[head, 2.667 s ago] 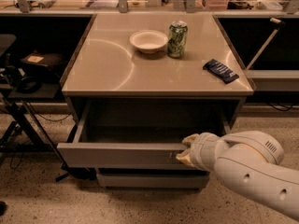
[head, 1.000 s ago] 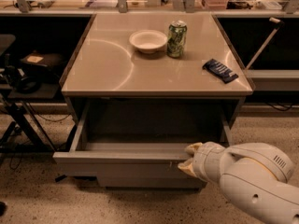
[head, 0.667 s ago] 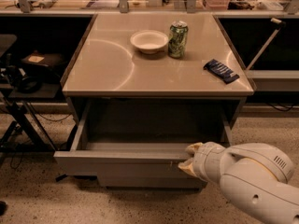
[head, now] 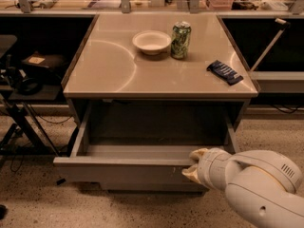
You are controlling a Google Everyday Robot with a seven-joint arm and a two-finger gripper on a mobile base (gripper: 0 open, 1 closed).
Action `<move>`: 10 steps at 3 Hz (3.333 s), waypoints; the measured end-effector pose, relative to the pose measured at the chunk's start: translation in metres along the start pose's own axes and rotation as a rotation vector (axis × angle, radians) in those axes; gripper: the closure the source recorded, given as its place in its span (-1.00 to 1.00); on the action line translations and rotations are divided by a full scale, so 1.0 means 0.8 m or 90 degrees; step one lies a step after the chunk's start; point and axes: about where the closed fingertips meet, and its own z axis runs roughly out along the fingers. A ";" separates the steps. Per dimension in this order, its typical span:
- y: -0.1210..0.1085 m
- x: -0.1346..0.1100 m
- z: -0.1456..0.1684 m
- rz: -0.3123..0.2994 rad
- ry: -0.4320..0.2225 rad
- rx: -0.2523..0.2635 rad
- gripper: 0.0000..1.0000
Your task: Open top drawer
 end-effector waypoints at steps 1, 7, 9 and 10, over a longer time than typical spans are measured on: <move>0.008 0.007 -0.008 0.005 0.003 0.002 1.00; 0.031 0.024 -0.032 0.019 0.013 0.009 1.00; 0.038 0.028 -0.039 0.023 0.016 0.011 1.00; 0.037 0.027 -0.040 0.023 0.016 0.011 1.00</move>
Offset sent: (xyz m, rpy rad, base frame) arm -0.5043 -0.0513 -0.0827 -0.0113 0.0435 -0.3737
